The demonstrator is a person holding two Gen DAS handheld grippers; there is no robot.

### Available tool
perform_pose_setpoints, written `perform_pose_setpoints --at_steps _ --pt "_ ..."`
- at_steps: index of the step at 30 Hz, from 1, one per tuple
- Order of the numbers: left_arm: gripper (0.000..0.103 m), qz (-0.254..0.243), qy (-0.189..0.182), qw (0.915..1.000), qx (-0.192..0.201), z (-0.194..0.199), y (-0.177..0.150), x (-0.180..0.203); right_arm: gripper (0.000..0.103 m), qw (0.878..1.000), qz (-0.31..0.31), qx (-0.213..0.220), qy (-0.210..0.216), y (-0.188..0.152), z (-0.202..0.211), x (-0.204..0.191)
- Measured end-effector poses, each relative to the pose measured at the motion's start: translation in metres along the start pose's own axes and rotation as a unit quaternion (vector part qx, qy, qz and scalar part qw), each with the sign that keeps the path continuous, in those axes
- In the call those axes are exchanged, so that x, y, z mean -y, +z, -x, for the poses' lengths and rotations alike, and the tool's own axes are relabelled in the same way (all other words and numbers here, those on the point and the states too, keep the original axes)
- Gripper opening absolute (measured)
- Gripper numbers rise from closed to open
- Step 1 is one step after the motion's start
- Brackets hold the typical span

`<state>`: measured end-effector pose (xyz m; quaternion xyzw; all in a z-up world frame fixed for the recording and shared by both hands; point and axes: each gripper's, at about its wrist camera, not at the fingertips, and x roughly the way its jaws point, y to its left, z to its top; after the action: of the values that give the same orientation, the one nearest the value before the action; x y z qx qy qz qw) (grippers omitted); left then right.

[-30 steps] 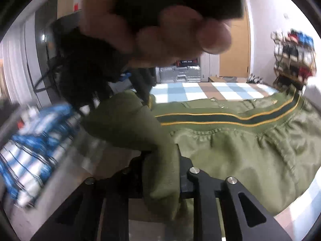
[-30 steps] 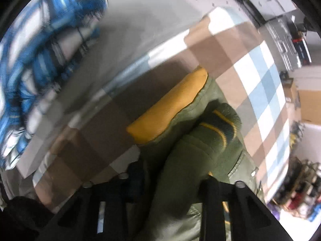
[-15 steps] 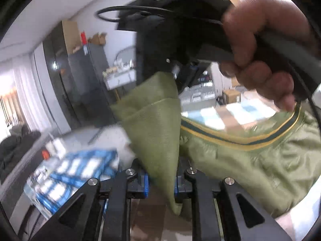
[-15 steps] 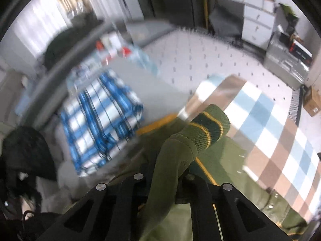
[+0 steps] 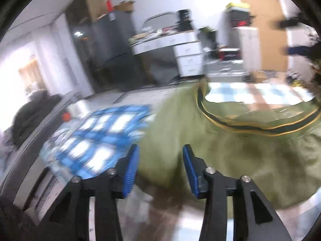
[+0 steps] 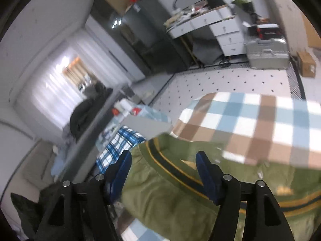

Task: Fold large clothes

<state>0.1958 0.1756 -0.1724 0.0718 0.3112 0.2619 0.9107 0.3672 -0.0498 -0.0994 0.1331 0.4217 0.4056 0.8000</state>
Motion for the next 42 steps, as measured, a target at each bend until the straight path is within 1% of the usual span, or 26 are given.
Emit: perform_pose_setpoints --at_steps 1,2,3,4,5,6,7,9,11,12,14,17,19,20,23,25,26,27,28,30,33,34,36,38,40,42 --pt "0.048 -0.022 0.055 0.9982 0.013 0.000 -0.004 -0.008 0.067 1.000 -0.008 0.008 -0.007 -0.015 0.010 0.008" --pt "0.054 -0.032 0.088 0.9954 0.021 0.000 -0.007 -0.011 0.067 0.999 -0.019 0.021 -0.015 -0.037 0.028 0.020" --pt "0.065 -0.032 0.105 0.9937 0.021 -0.002 -0.009 -0.018 0.067 0.999 -0.030 0.033 -0.017 -0.051 0.038 0.028" --pt "0.065 -0.020 0.086 0.9959 0.017 -0.003 -0.010 -0.023 0.069 0.997 -0.053 0.054 -0.029 -0.074 0.058 0.043" --pt "0.065 -0.005 0.052 0.9985 0.011 -0.003 -0.010 -0.026 0.073 0.994 -0.073 0.069 -0.046 -0.092 0.075 0.054" --pt "0.065 -0.002 0.028 0.9996 0.006 -0.002 -0.008 -0.023 0.073 0.989 -0.101 0.088 -0.067 -0.116 0.096 0.070" --pt "0.065 -0.008 0.014 0.9998 0.005 -0.001 -0.006 -0.015 0.073 0.983 -0.131 0.104 -0.083 -0.139 0.114 0.086" --pt "0.066 -0.035 -0.016 0.9992 0.012 0.000 -0.002 0.016 0.073 0.967 -0.191 0.126 -0.111 -0.179 0.142 0.114" --pt "0.067 -0.067 -0.066 0.9954 0.015 0.001 0.001 0.051 0.073 0.950 -0.253 0.138 -0.124 -0.219 0.161 0.137" --pt "0.069 -0.087 -0.092 0.9920 0.011 0.002 0.001 0.069 0.073 0.945 -0.267 0.139 -0.130 -0.231 0.163 0.143" --pt "0.069 -0.130 -0.109 0.9855 0.014 0.002 0.002 0.105 0.073 0.936 -0.293 0.134 -0.139 -0.251 0.162 0.154" --pt "0.069 -0.176 -0.135 0.9750 0.016 0.001 -0.001 0.138 0.073 0.933 -0.311 0.121 -0.133 -0.255 0.153 0.164" --pt "0.069 -0.191 -0.160 0.9685 0.003 -0.003 0.001 0.157 0.074 0.929 -0.323 0.115 -0.142 -0.251 0.145 0.167" --pt "0.069 -0.195 -0.169 0.9662 -0.007 -0.007 0.003 0.165 0.078 0.928 -0.325 0.108 -0.148 -0.247 0.141 0.168" --pt "0.069 -0.188 -0.191 0.9633 -0.019 -0.019 0.008 0.176 0.085 0.922 -0.331 0.109 -0.168 -0.237 0.132 0.168" --pt "0.069 -0.188 -0.186 0.9639 -0.031 -0.031 0.010 0.183 0.086 0.917 -0.340 0.102 -0.184 -0.237 0.129 0.167" --pt "0.069 -0.191 -0.179 0.9643 -0.041 -0.036 0.010 0.185 0.086 0.918 -0.339 0.089 -0.188 -0.238 0.127 0.163" --pt "0.069 -0.191 -0.178 0.9642 -0.047 -0.036 0.008 0.184 0.086 0.919 -0.339 0.082 -0.185 -0.242 0.127 0.162" --pt "0.069 -0.189 -0.182 0.9636 -0.050 -0.039 0.008 0.181 0.085 0.916 -0.350 0.073 -0.181 -0.248 0.128 0.160" --pt "0.069 -0.184 -0.189 0.9630 -0.053 -0.042 0.008 0.175 0.085 0.910 -0.371 0.082 -0.167 -0.256 0.129 0.163" --pt "0.069 -0.177 -0.206 0.9602 -0.066 -0.046 0.005 0.177 0.085 0.906 -0.372 0.099 -0.176 -0.249 0.128 0.171" --pt "0.069 -0.177 -0.211 0.9590 -0.070 -0.047 0.005 0.177 0.086 0.902 -0.378 0.114 -0.178 -0.246 0.128 0.175" --pt "0.070 -0.183 -0.218 0.9561 -0.071 -0.048 0.004 0.178 0.094 0.895 -0.386 0.132 -0.181 -0.241 0.124 0.178" --pt "0.071 -0.189 -0.223 0.9536 -0.073 -0.052 0.003 0.180 0.096 0.896 -0.363 0.133 -0.219 -0.228 0.113 0.174" --pt "0.071 -0.195 -0.226 0.9521 -0.068 -0.050 0.002 0.181 0.096 0.892 -0.350 0.139 -0.250 -0.225 0.108 0.169" --pt "0.072 -0.203 -0.224 0.9513 -0.061 -0.047 -0.002 0.183 0.095 0.893 -0.344 0.168 -0.238 -0.222 0.107 0.166"
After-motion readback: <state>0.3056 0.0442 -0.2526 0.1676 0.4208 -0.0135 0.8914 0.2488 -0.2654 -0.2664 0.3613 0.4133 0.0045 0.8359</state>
